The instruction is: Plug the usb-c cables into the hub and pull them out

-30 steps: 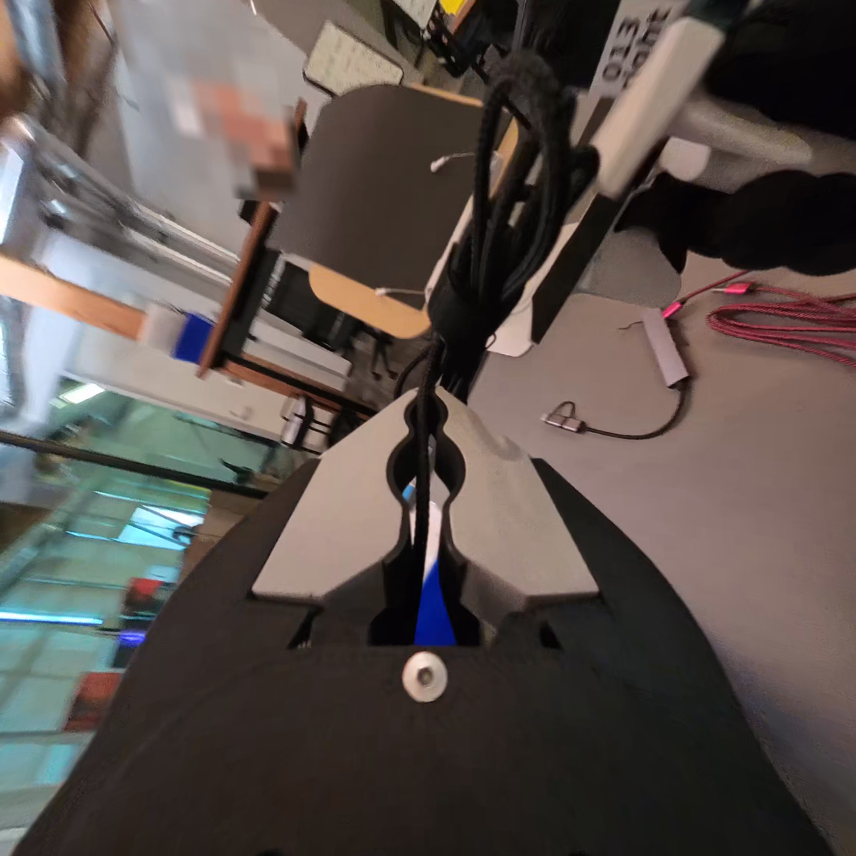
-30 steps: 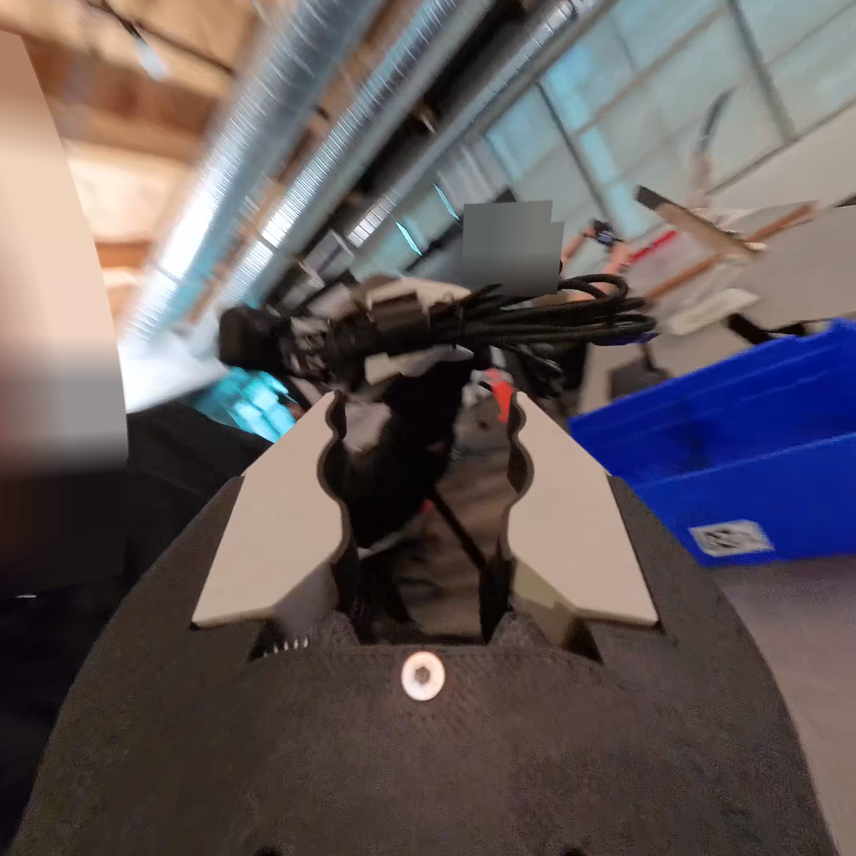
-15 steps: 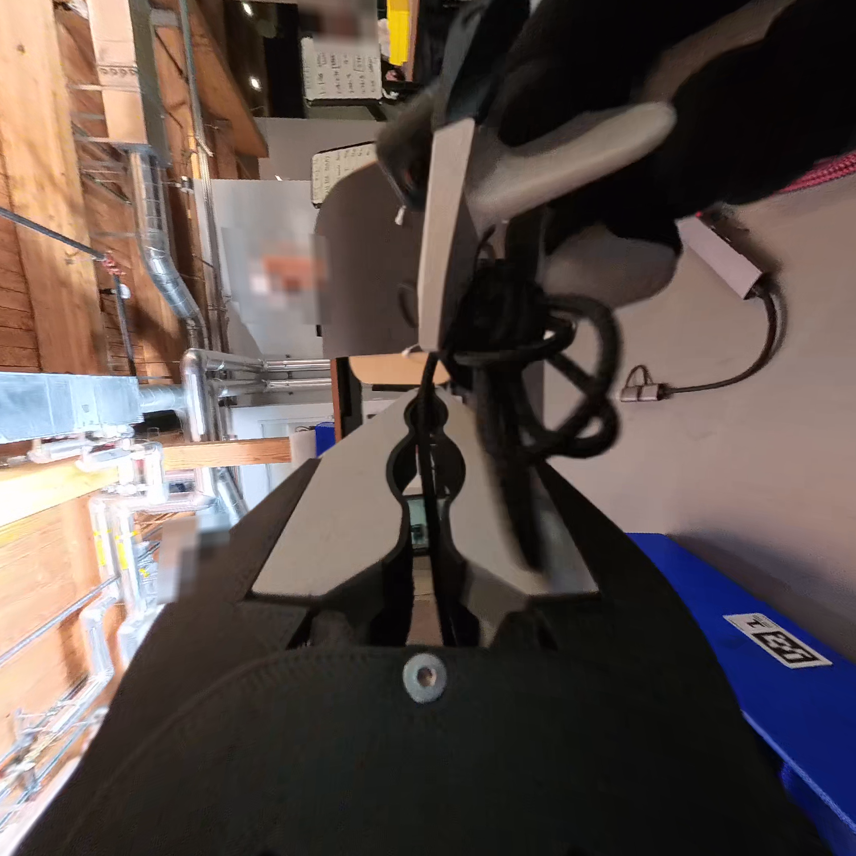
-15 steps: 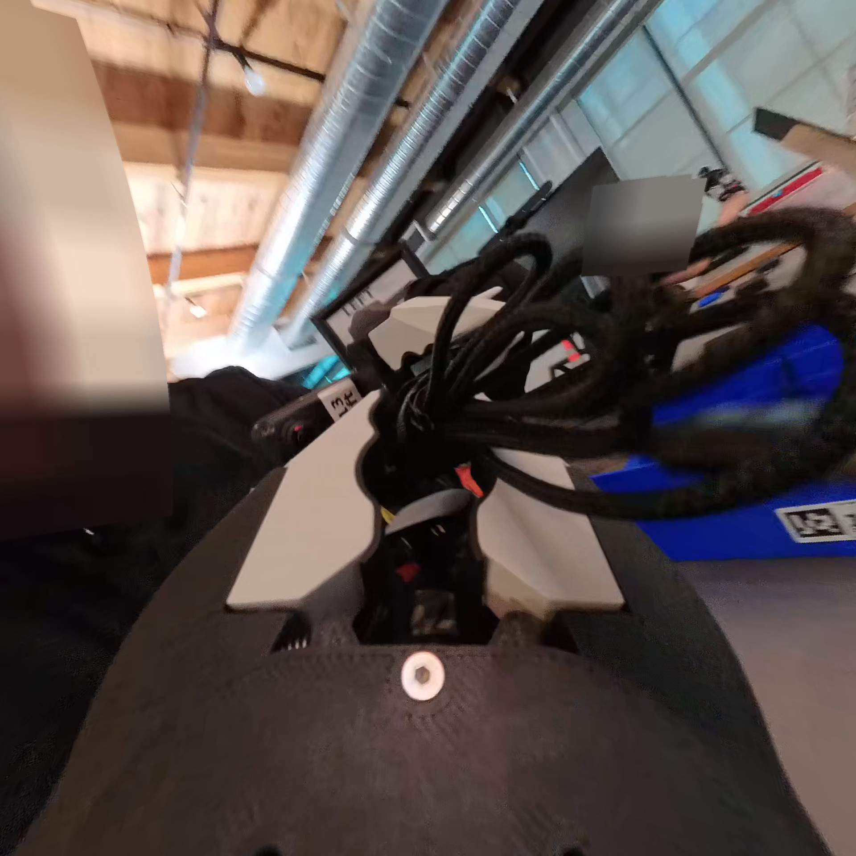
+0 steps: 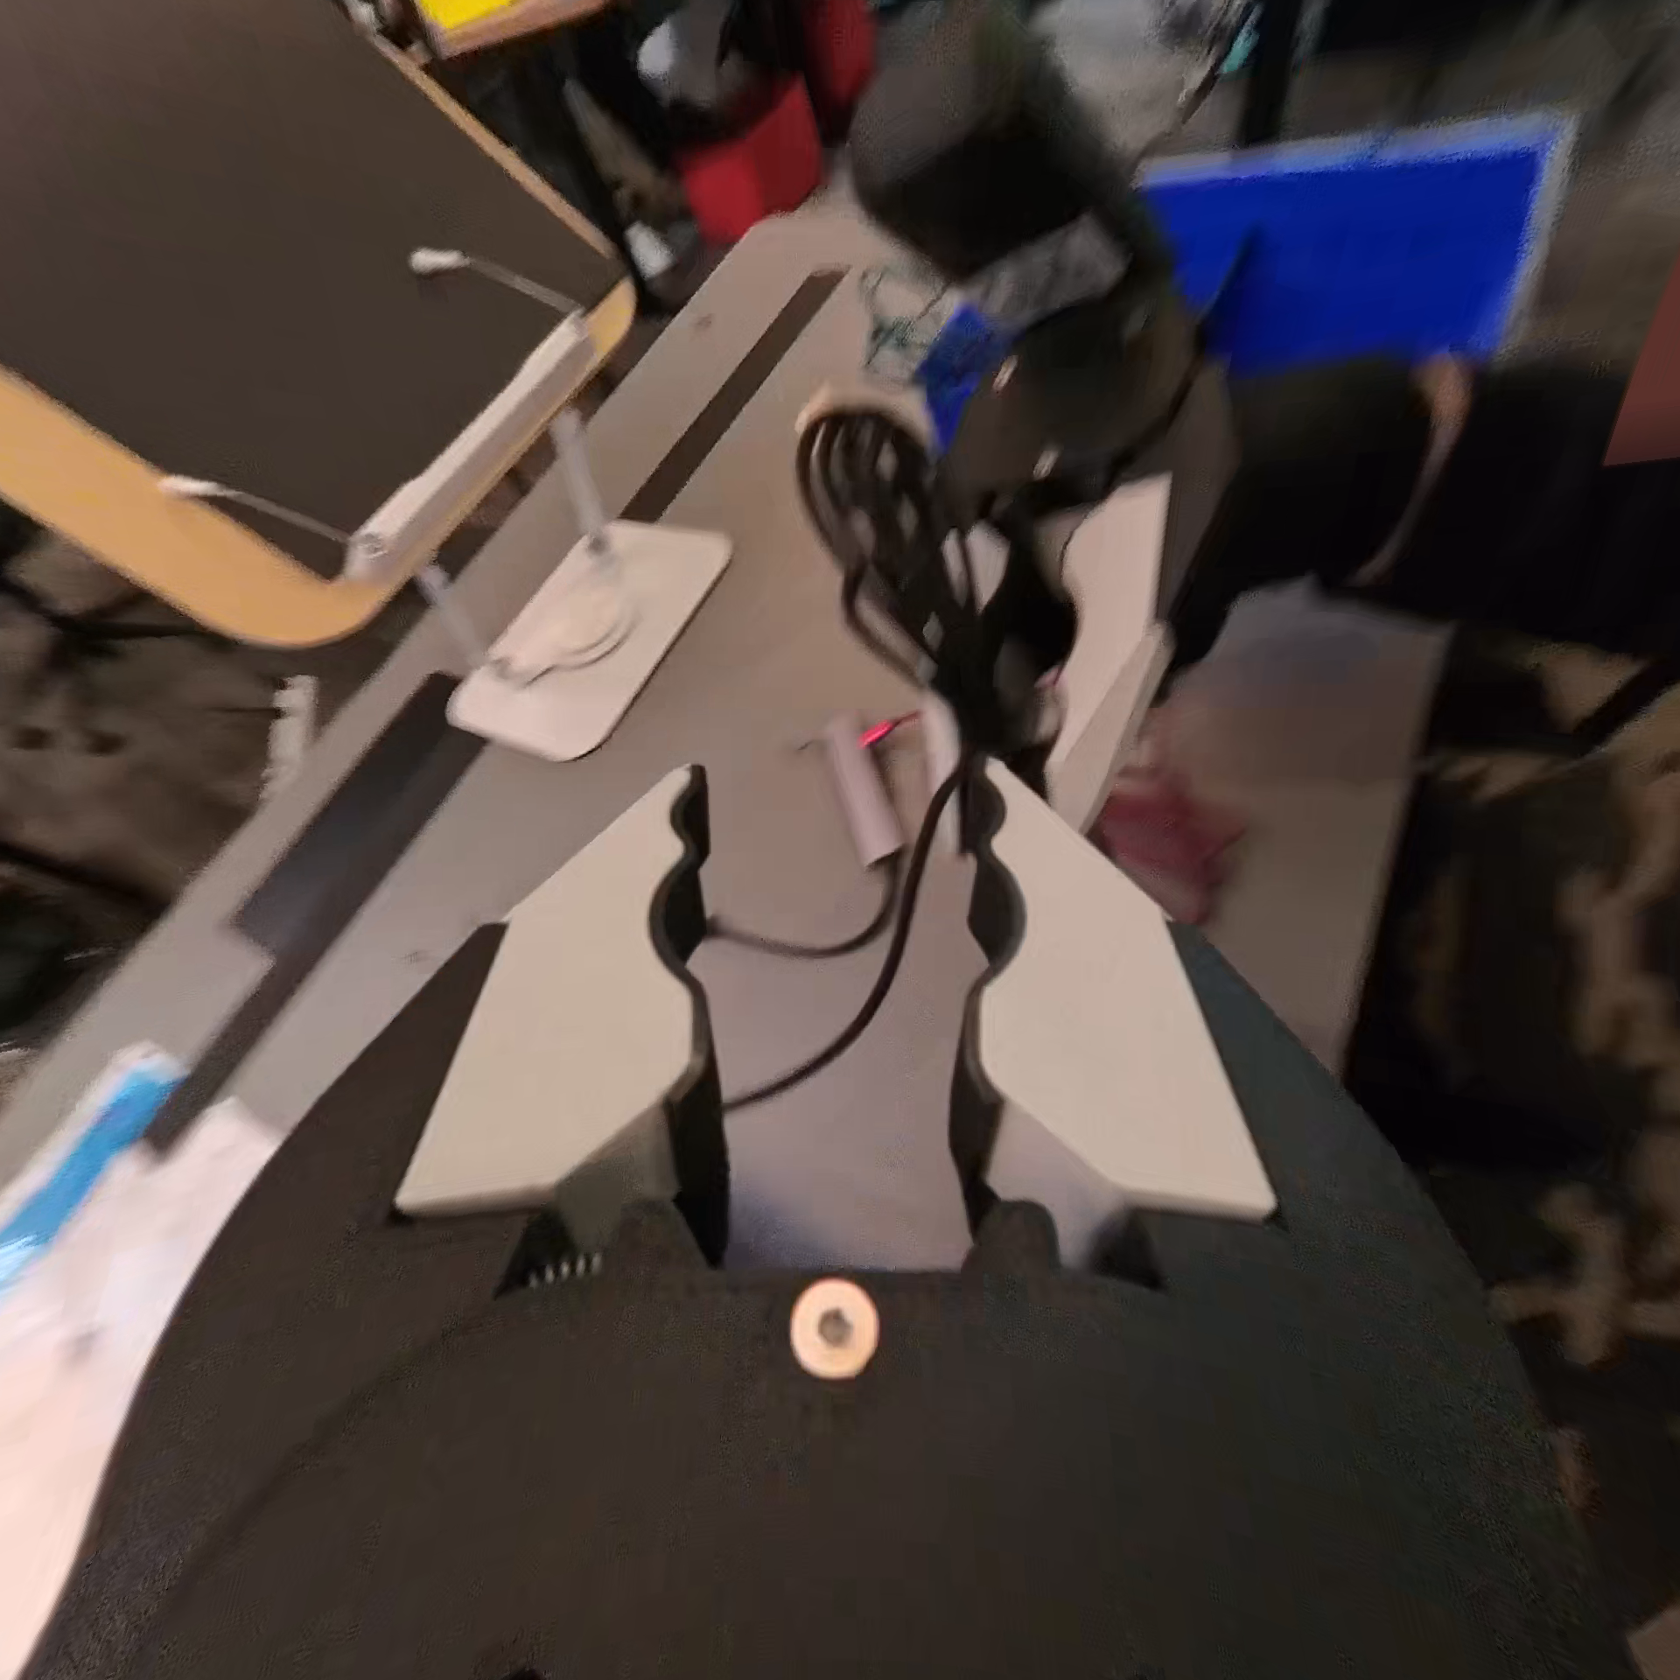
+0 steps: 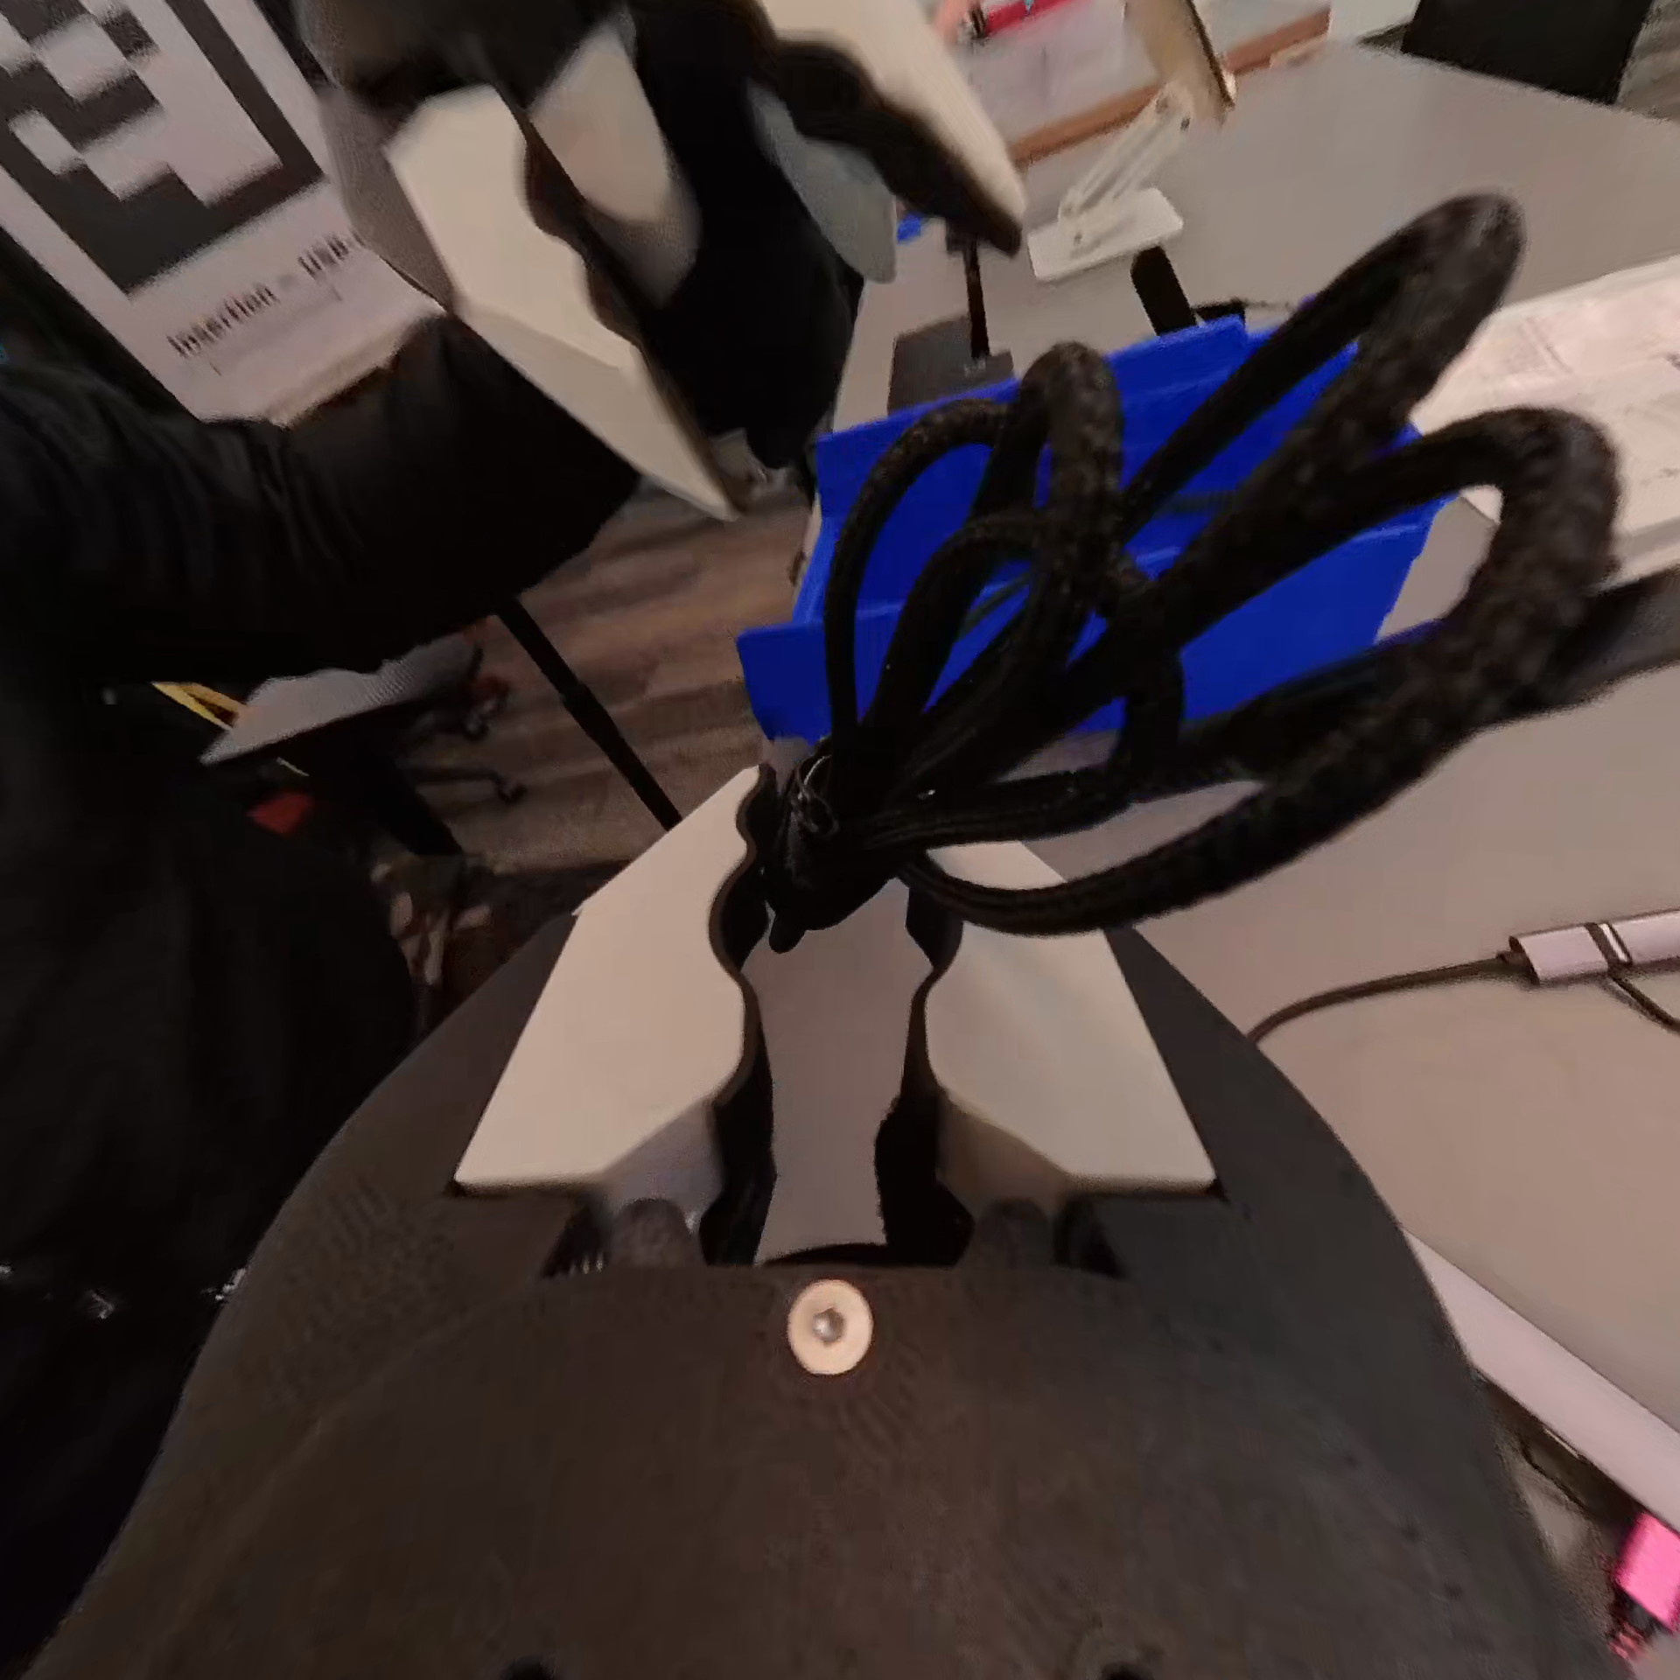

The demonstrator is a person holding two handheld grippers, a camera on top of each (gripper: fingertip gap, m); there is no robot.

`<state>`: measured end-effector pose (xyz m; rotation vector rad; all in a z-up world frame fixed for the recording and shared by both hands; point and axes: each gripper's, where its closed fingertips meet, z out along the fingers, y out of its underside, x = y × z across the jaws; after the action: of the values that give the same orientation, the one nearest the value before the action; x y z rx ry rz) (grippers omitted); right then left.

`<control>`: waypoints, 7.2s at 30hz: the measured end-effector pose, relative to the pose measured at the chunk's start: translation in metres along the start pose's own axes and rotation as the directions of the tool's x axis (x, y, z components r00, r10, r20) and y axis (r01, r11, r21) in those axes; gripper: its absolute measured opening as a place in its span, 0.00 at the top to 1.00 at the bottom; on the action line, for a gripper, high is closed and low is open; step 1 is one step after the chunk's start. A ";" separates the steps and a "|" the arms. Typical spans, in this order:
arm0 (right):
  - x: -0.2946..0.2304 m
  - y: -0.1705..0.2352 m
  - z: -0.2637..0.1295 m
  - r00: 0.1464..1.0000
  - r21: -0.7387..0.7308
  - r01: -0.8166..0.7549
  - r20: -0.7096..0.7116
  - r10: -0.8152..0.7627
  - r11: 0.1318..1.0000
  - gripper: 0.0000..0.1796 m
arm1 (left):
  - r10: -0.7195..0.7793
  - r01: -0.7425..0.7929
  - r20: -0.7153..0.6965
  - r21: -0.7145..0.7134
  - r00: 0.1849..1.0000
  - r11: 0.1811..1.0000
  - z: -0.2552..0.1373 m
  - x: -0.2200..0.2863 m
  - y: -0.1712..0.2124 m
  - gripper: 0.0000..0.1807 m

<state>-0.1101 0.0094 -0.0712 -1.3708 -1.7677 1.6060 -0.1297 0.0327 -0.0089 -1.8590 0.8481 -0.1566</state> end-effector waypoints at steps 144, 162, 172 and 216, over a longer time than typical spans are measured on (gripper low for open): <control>-0.009 -0.037 -0.100 0.994 0.265 0.094 -0.073 -0.077 0.960 0.97 | -0.052 0.107 -0.524 0.076 0.850 0.991 0.078 0.064 -0.044 1.00; -0.007 -0.038 -0.107 1.000 0.335 0.001 0.012 -0.005 0.942 0.97 | -0.088 0.189 -0.527 0.140 0.845 0.972 0.076 0.059 -0.050 1.00; 0.008 -0.042 -0.146 0.978 0.322 0.080 -0.208 -0.012 0.943 0.97 | -0.262 0.223 -0.357 -0.147 0.897 0.964 0.103 0.018 0.016 0.82; 0.026 -0.033 -0.155 0.948 0.285 0.075 -0.318 0.020 0.956 0.97 | -0.454 0.448 0.024 -0.208 0.891 0.869 0.182 -0.024 0.086 0.89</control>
<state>-0.0107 0.1180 -0.0072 -1.3631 -1.2970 1.4640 -0.1034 0.1673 -0.1574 -2.2384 0.4416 -0.3981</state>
